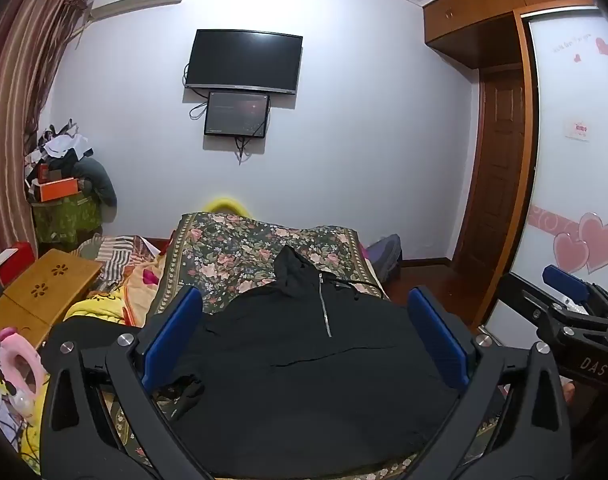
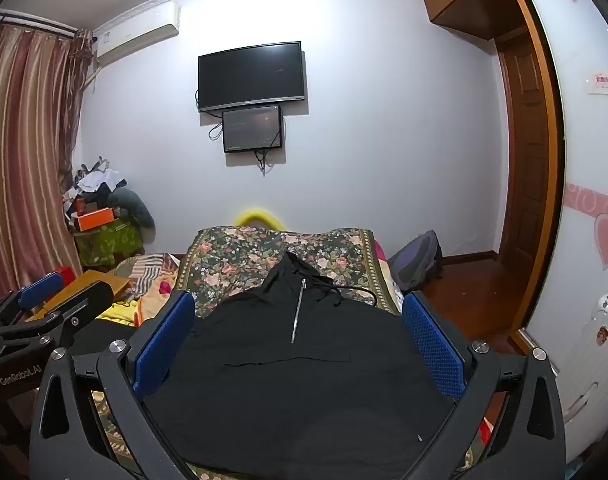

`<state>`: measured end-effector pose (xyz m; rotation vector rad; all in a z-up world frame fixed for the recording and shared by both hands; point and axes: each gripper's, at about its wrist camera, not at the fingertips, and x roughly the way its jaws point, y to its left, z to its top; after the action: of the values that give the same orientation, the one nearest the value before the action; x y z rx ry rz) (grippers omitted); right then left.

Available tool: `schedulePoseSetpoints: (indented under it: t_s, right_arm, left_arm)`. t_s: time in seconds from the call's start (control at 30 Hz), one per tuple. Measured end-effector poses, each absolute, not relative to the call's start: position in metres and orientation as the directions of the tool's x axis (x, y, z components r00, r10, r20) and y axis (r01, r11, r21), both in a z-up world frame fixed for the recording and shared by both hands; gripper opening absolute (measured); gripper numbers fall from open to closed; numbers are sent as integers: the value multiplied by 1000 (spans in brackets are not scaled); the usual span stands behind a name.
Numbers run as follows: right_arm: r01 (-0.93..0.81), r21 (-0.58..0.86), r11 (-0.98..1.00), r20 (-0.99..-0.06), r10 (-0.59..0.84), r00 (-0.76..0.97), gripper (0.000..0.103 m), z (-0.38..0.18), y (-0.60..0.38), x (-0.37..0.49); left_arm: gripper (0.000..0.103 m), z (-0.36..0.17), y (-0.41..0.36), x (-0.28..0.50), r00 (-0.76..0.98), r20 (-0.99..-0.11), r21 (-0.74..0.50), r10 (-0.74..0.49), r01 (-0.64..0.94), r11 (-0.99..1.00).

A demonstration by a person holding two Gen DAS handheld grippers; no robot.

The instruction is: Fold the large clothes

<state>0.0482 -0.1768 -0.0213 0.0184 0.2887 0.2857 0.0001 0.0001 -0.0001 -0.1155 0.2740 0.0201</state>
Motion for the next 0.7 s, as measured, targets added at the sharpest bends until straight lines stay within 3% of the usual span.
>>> schedulePoseSetpoints:
  t_s: [0.7]
  right_arm:
    - [-276,66,959,-293,283,913,103,-31,-169,45]
  left_arm:
    - [103,-15,6,10,963,-270,-108,27,-58,992]
